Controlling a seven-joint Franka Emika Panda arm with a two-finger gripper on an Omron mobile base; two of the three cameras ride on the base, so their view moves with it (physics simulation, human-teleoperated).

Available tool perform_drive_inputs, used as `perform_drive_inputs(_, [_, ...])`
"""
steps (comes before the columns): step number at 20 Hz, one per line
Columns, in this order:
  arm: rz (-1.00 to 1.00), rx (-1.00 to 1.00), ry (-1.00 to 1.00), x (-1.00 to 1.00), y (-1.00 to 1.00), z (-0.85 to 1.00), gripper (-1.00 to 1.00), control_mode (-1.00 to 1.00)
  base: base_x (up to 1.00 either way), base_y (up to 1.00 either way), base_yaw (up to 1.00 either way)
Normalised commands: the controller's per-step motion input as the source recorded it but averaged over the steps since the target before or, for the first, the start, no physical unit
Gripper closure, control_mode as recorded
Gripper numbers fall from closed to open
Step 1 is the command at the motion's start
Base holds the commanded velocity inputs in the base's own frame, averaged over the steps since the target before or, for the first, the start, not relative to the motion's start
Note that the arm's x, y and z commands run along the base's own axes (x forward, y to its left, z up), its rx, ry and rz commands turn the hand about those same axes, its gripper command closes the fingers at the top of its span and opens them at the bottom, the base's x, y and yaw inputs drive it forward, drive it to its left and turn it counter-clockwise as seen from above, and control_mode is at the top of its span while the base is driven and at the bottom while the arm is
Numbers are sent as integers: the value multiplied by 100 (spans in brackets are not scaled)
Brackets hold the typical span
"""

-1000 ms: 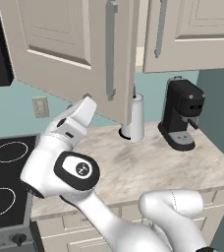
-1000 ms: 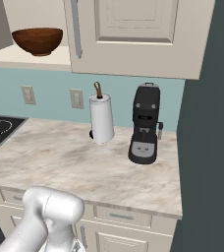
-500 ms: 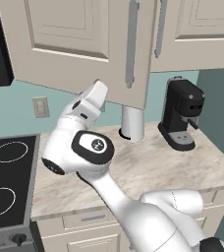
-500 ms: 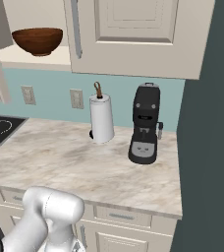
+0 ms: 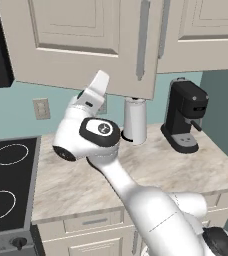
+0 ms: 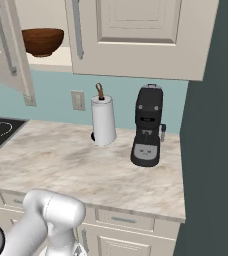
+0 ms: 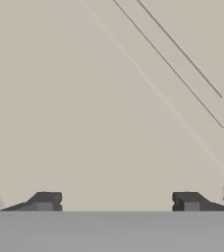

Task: Open the cabinet. Pick the bowls from the counter and place them in the cabinet. Then close the cabinet.

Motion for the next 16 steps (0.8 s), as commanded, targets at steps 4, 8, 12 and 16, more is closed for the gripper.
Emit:
perform_drive_inputs(4, [0,-5,7,76,-23,12,-100,-100,0,0,0])
perform_drive_inputs(8, [0,-6,8,70,-24,16,-100,-100,0,0,0])
perform_drive_inputs(12, [0,-7,8,67,-22,7,-100,-100,0,0,0])
perform_drive_inputs(16, [0,-6,9,66,-22,0,-100,-100,0,0,0])
